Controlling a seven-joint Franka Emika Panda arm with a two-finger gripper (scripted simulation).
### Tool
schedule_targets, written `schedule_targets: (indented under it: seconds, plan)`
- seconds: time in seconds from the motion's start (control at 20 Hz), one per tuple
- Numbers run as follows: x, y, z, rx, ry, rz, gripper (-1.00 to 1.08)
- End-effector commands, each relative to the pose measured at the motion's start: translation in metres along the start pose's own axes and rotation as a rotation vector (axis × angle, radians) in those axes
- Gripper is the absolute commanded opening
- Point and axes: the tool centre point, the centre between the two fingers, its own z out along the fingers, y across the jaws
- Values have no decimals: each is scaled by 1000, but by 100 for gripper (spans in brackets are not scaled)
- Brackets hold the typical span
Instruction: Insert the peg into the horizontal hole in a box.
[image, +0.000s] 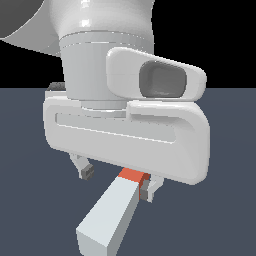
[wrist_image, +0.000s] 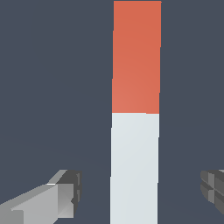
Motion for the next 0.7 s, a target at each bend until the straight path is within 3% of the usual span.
schedule_targets:
  seconds: [0.0, 0.3, 0.65]
  plan:
    - [-5, 0, 4, -1, 2, 18, 100]
    - [-4, 0, 9, 0, 1, 14, 100]
    - [-4, -1, 40, 0, 2, 17, 100]
